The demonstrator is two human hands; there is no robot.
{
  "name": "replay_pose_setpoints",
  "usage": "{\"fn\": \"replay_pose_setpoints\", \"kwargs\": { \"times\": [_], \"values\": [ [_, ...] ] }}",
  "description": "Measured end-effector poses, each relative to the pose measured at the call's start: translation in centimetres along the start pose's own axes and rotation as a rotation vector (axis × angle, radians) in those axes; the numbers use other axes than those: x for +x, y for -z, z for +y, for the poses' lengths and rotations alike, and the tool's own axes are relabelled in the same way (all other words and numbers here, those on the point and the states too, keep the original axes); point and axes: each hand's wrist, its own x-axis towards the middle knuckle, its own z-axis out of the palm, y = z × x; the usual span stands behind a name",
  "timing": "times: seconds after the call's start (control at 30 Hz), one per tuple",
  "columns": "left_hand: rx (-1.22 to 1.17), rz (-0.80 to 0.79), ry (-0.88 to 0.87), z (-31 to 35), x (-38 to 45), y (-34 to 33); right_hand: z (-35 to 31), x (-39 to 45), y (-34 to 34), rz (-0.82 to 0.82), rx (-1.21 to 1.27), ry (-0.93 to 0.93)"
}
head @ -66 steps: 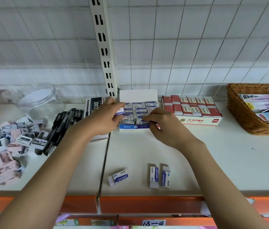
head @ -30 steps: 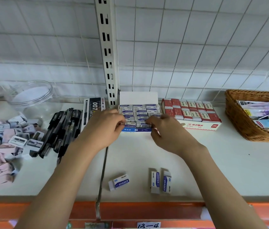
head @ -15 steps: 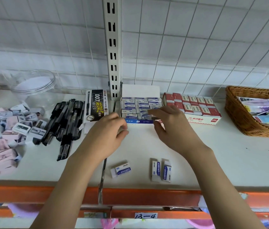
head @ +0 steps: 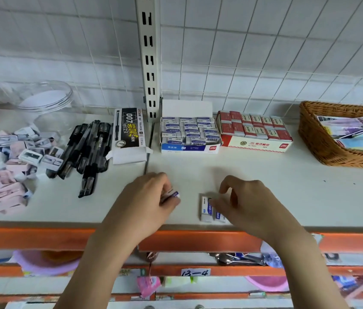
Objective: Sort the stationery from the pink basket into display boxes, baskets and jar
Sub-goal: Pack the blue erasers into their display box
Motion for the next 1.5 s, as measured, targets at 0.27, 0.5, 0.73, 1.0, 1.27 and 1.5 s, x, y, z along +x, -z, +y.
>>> {"fn": "replay_pose_setpoints", "kwargs": {
  "times": [0.27,0.5,0.73,1.0,1.27,1.5],
  "values": [
    [0.017,0.025,0.015,5.3,0.7,-3.1,1.5,-1.0,0.8,-0.017,0.003,-0.050],
    [0.102,-0.030,0.025,6.4,1.5,-3.6,2.4,-0.8,1.4,0.135,-0.102,-0.015],
    [0.203,-0.039,0.057,4.8,3.3,-1.8,1.7,2.4,2.7,0.152,-0.095,0.180],
    [0.239,-0.055,0.071,3.4,3.5,-1.7,0.7,10.1,4.5,0.303,0.005,0.451],
    [0.243,0.096,0.099,2.6,3.8,-1.3,1.6,11.9,4.5,0.154,-0.045,0.461],
    [0.238,0.073,0.084,2.4,4.4,-1.8,1.0,12.5,3.2,0.108,0.053,0.446]
  ]
}}
